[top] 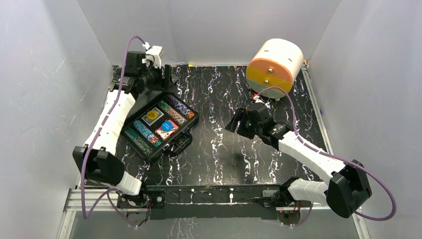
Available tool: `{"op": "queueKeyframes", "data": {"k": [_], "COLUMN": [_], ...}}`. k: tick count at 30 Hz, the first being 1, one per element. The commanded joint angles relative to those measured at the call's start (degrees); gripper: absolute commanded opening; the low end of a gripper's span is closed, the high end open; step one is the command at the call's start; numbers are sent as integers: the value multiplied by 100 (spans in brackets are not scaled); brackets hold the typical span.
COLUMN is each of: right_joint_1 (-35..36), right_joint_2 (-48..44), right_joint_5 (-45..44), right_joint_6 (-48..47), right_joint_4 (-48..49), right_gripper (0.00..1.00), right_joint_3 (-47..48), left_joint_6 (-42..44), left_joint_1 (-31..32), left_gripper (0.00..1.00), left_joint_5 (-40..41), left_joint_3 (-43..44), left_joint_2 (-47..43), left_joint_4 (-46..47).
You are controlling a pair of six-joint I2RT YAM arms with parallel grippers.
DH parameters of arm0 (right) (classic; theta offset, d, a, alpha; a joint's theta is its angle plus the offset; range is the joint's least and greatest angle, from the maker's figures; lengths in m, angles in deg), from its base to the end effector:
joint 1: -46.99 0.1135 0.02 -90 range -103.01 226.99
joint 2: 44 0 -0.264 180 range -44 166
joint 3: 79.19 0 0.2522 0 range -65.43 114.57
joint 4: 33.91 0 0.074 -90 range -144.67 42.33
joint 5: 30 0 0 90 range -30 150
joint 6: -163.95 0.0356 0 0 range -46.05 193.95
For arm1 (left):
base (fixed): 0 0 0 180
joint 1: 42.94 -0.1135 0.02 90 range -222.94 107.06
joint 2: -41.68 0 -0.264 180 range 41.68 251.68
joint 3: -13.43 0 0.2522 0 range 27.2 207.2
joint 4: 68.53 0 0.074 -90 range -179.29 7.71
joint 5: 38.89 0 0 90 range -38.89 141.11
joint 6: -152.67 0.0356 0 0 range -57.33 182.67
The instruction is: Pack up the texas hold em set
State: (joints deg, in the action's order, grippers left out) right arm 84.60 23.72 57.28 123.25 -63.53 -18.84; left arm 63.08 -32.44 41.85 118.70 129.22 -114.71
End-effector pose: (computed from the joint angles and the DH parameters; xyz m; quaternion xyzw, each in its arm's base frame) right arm 0.2050 0.1558 0.2595 0.1016 0.8889 0.2914 0.3385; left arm 0.3380 -0.0685 0.4021 0.1225 0.8486 -0.1139 0.5019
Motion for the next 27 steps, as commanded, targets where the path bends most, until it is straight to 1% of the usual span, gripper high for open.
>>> {"op": "queueKeyframes", "data": {"k": [1,4,6,11,12,13,16,18,20,23,25,27], "right_joint_1": [-10,-16,-10,-10,-16,-15,-6,10,41,120,156,204], "right_joint_2": [-226,-86,1,299,386,509,868,1044,1176,1357,1469,1479], "right_joint_5": [261,739,950,1068,1147,1268,1611,1729,1815,1884,1881,1971], "right_joint_6": [-599,-880,-995,-1215,-1263,-1311,-1386,-1388,-1364,-1307,-1163,-942], "right_joint_4": [120,102,180,260,273,297,306,376,485,675,752,1186], "right_gripper": [74,74,74,74,73,69,62,60,59,59,60,63], "right_joint_3": [6,154,175,325,382,432,619,674,699,733,744,552], "left_joint_6": [-663,-671,-724,-930,-987,-1035,-1132,-1229,-1346,-1537,-1623,-1659], "left_joint_1": [13,13,13,5,8,13,12,9,10,13,11,13], "left_gripper": [71,74,75,74,74,74,72,69,65,56,51,46], "left_joint_5": [-2142,-3160,-3268,-2675,-2397,-2008,-979,-422,-5,494,644,758], "left_joint_3": [-559,-695,-754,-966,-1055,-1153,-1497,-1670,-1867,-2085,-2296,-2518], "left_joint_2": [-444,-621,-678,-752,-795,-858,-889,-889,-889,-889,-889,-889], "left_joint_4": [-1198,-1143,-1135,-1052,-980,-901,-678,-635,-689,-827,-820,-808]}}
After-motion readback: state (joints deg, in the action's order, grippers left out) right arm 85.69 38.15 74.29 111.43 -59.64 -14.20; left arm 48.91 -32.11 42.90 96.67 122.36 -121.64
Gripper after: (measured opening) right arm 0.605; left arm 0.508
